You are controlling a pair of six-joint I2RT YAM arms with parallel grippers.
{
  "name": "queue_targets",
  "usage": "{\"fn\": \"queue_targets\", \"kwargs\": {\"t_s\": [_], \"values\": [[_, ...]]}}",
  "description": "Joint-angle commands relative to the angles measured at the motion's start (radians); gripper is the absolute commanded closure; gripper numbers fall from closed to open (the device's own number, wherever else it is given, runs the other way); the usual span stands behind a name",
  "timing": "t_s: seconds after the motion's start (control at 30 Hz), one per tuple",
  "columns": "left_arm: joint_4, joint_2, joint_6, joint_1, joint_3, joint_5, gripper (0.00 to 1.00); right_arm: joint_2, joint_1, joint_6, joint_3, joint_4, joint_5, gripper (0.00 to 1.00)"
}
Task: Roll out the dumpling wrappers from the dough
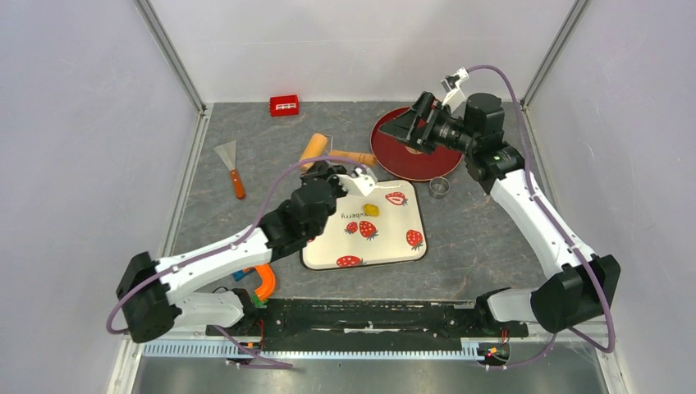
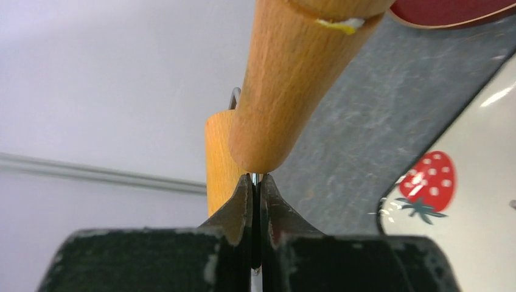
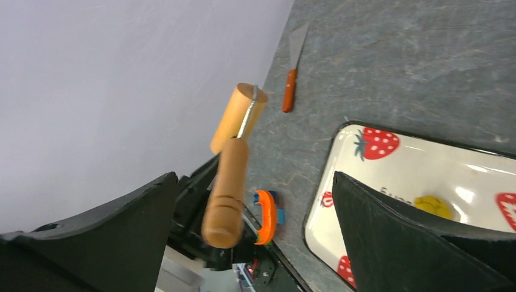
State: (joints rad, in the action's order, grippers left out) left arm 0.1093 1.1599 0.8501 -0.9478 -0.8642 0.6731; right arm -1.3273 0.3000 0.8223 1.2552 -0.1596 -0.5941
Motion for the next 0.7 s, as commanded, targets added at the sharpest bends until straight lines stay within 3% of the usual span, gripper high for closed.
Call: {"fn": "queue_targets", "kwargs": {"t_s": [0.0, 0.13, 0.37, 0.67], "values": [[0.379, 0.096, 0.281, -0.049, -0.078, 0.318, 0.98, -0.045, 0.054, 0.074, 0.090, 0.082, 0.002, 0.02], [0.529, 0.182, 0.391, -0.068, -0.111, 0.379, 0.98, -0.098, 0.104, 0.107, 0.124, 0.073, 0.001, 0.02], [0.526, 0.210, 0.422, -0.072, -0.128, 0.374, 0.98, -0.172, 0.113, 0.102, 0.177, 0.018, -0.031, 0.05], [0.498, 0.233, 0.439, -0.079, -0.133, 0.363, 0.98, -0.231, 0.123, 0.231, 0.168, 0.196, -0.136, 0.20]]}}
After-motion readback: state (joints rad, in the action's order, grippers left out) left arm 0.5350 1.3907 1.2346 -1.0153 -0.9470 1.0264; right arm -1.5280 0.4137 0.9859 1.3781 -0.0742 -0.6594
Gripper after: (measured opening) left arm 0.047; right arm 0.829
